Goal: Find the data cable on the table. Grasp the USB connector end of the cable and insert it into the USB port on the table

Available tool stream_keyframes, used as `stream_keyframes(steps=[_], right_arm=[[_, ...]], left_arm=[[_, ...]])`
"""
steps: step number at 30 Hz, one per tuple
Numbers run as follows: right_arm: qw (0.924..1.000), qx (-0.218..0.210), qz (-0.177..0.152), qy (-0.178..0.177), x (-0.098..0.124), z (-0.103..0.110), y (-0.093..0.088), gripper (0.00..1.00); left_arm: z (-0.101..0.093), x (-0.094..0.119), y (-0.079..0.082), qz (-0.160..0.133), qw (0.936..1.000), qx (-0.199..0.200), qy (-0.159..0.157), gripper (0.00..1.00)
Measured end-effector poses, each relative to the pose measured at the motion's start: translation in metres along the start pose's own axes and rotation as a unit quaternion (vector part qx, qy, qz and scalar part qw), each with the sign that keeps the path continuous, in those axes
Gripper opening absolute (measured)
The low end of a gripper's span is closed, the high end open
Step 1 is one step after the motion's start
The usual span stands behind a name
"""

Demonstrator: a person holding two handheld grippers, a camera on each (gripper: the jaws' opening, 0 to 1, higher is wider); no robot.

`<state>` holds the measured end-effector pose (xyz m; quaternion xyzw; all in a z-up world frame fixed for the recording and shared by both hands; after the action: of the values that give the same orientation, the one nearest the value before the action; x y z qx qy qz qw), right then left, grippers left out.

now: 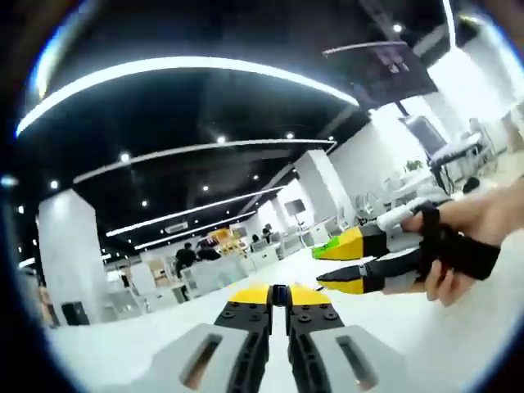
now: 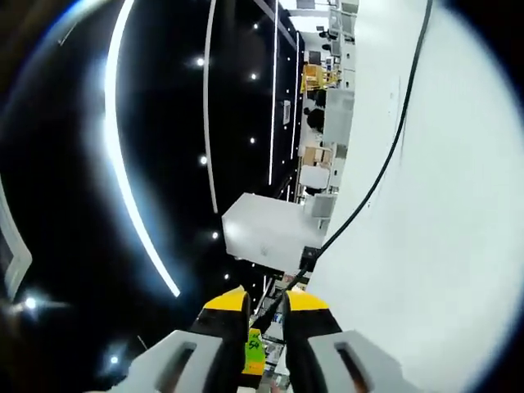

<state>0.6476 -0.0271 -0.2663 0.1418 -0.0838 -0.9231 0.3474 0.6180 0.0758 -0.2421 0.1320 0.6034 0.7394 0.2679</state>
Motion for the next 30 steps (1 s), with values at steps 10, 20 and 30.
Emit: stream_keyframes(steps=[10, 20, 30], right_arm=[[0.9989, 0.034, 0.020, -0.027, -0.006, -0.017, -0.012, 0.20], [0.9998, 0.015, 0.014, -0.007, -0.012, -0.014, -0.014, 0.28], [0.9998, 0.014, 0.006, -0.013, -0.015, -0.011, -0.015, 0.22]], left_arm=[[0.004, 0.001, -0.007, -0.006, 0.9908, 0.134, -0.017, 0.06], [0.000, 0.003, -0.009, -0.033, 0.9671, 0.247, -0.050, 0.06], [-0.008, 0.004, -0.015, -0.043, 0.9479, 0.307, -0.072, 0.06]])
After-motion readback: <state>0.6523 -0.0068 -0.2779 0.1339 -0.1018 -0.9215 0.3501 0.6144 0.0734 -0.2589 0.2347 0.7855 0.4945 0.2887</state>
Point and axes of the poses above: the point that each gripper's makers call its tool centre point, and the gripper's own axes: x roughly backward along the fingers, z roughly to its left, y roughly out of its top, the point moved 4 cm from there along x, roughly backward along the fingers, and after that the axes turned 4 degrees about -y, right-handed, at the moved point
